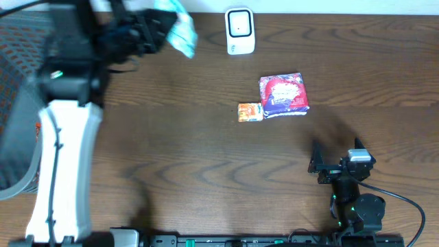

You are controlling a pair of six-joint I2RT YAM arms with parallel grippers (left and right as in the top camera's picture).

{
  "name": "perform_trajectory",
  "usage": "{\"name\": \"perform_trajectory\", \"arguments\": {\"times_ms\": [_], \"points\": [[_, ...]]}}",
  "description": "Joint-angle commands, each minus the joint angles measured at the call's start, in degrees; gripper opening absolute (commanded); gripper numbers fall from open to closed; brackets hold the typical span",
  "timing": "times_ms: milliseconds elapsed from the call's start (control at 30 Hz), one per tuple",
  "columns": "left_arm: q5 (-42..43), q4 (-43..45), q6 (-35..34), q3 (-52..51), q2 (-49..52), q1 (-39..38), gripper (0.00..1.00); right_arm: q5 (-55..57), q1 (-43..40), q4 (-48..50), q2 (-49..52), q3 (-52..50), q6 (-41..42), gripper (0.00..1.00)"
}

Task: Scan the item barcode
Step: 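Carry the green packet out and set it left of the orange packet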

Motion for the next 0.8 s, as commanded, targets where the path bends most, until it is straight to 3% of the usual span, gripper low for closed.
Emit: {"name": "perform_trajectory", "arguments": {"times_ms": [0,167,233,600,767], "points": [[-6.5,-3.0,3.3,0.2,3.5,-4.0,0.07,0.2,0.3,-0.2,-0.4,0.0,-0.6,0.99],[-23.2,-8.7,3.5,0.2,9.6,-8.7,0.08,0.2,0.3,-0.2,-0.4,0.0,-0.6,0.99],[-26.0,-10.6,3.5,0.2,12.3,-10.3,0.08,0.2,0.3,-0.2,-0.4,0.0,-0.6,0.99],[-26.9,-8.8,3.5,0.2,26.3,-17.1,0.09,0.2,0.3,-0.2,-0.4,0.0,-0.6,0.99],[-29.8,-7.6,3.5,0.2,30.8,-18.1,0.22,0.2,0.3,-0.2,-0.4,0.0,-0.6,0.99]]}}
